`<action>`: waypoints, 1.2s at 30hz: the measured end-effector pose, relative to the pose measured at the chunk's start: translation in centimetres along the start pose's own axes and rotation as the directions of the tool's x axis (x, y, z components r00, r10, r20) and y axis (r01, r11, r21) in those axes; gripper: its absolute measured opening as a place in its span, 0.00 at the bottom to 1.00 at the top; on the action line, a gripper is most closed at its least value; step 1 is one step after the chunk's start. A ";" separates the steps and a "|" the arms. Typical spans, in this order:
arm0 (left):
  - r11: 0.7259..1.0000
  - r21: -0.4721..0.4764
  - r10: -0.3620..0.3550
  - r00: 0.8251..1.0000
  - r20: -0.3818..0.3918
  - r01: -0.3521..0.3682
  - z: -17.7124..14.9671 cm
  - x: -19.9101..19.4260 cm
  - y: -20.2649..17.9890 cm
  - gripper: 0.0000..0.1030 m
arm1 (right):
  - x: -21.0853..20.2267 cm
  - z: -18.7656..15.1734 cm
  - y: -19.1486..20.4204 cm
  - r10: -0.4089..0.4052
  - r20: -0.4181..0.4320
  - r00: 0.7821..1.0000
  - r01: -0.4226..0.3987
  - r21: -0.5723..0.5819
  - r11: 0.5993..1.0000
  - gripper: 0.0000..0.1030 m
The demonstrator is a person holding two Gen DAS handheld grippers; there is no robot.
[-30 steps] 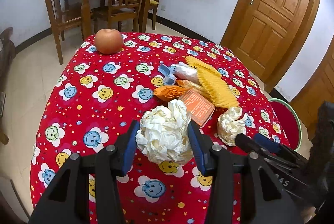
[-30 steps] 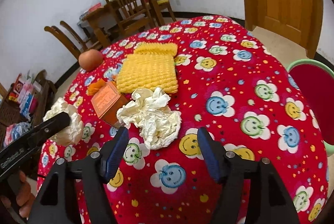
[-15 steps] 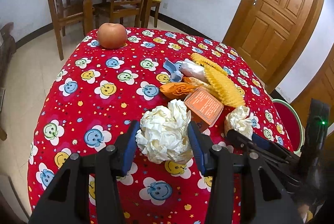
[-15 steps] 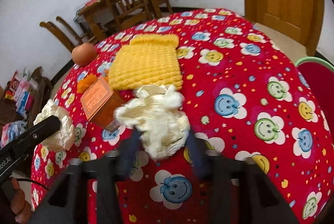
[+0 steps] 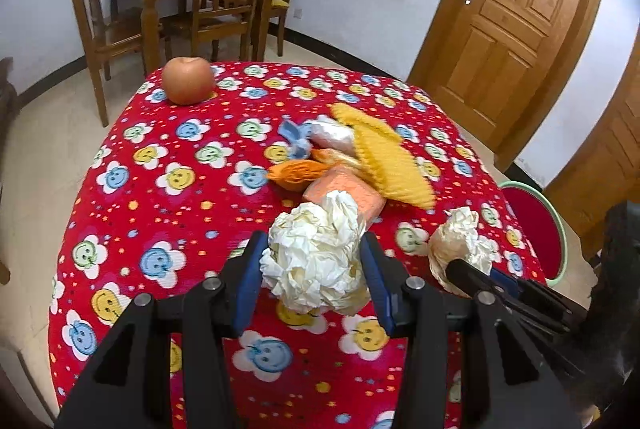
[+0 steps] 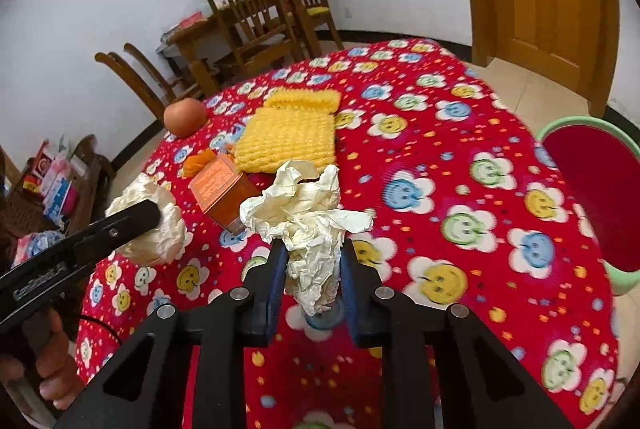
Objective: Collect trash
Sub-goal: 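Lift both held tissues and carry them over the bucket, then open the right tool over the bucket while the left tool releases its tissue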
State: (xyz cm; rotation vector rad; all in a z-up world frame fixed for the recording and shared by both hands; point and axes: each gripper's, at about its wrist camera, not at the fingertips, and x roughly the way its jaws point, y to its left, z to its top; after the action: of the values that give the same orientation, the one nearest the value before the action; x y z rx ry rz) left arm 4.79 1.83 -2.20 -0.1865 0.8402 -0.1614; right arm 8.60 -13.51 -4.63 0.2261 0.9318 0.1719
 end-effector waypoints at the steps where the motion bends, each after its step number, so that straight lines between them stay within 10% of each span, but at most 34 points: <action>1: 1.000 0.006 -0.005 1.000 0.001 0.005 0.0 -0.1 -0.4 0.46 | -0.6 0.0 -0.3 -0.004 0.009 1.000 0.004 0.004 1.000 0.25; 36: 0.907 0.335 -0.236 0.967 -0.098 0.255 2.0 5.5 -22.2 0.46 | -8.4 -0.2 -19.8 -0.363 0.097 0.927 0.306 0.368 0.878 0.25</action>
State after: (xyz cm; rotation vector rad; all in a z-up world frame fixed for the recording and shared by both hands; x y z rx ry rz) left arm 8.39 -20.67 0.21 0.0448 0.8274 -0.5503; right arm 4.43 -34.64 -3.52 0.3941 0.8185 -0.3350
